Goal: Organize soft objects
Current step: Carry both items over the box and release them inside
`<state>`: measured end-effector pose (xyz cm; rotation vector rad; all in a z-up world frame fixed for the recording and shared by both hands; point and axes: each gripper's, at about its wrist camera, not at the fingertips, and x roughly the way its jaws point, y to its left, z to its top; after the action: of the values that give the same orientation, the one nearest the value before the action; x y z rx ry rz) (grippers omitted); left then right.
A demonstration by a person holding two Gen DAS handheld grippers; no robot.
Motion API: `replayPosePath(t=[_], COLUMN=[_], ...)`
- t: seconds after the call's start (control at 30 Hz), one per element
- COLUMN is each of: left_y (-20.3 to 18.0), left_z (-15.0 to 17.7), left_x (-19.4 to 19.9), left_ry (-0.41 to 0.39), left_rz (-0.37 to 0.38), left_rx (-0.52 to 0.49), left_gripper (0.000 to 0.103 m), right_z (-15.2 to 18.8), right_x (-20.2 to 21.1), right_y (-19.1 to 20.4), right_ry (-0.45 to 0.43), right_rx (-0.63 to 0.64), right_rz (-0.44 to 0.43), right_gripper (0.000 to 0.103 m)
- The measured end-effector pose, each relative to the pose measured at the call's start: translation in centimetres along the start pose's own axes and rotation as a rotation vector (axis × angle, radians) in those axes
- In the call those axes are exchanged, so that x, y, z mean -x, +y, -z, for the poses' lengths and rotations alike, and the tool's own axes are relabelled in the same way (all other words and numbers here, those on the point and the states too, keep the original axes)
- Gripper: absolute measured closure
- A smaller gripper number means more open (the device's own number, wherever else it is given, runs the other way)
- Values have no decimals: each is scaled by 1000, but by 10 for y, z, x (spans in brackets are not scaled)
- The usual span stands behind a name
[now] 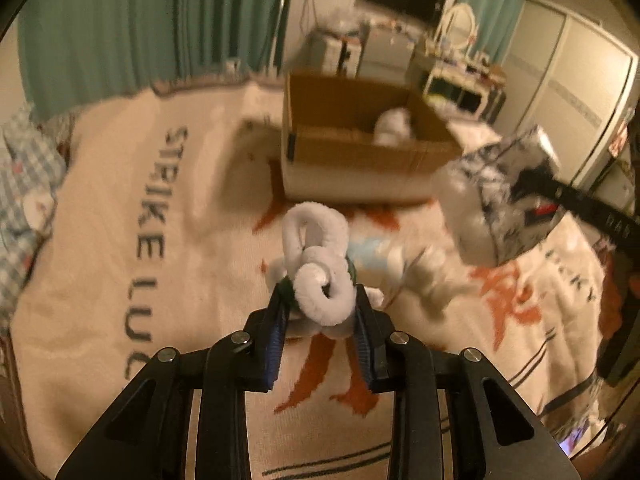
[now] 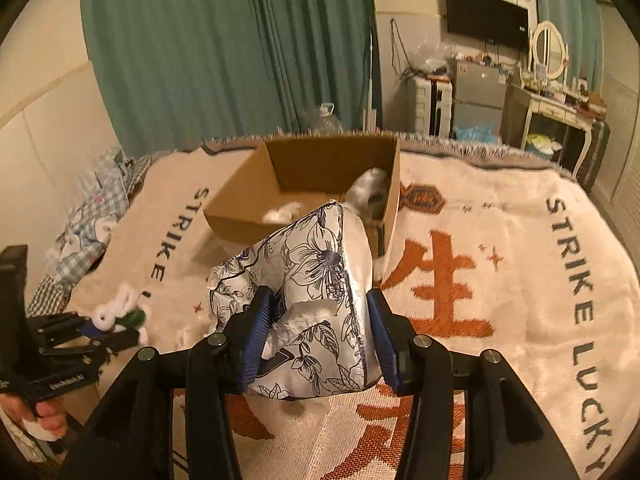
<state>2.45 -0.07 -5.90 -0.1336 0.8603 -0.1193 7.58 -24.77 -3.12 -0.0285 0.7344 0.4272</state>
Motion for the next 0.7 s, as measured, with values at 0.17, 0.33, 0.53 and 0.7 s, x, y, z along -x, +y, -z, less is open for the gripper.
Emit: replayPosePath(t=[0.17, 0.33, 0.53, 0.7], left_y=[-13, -27, -40, -42], left_z=[-41, -98, -154, -176], left_x=[18, 21, -10, -58], left_ry=[-99, -195, -253, -217], left_rz=[12, 20, 12, -3], left_rx=[-8, -29, -70, -100], left_gripper=[74, 73, 73, 73], right_z=[-29, -72, -116, -137], right_x=[21, 25, 2, -61], right_y=[2, 1, -6, -19], right_ry=[-97, -175, -216, -158], right_rx=[0, -22, -14, -47], right_rz=[8, -6, 15, 15], right_gripper=[55, 55, 55, 55])
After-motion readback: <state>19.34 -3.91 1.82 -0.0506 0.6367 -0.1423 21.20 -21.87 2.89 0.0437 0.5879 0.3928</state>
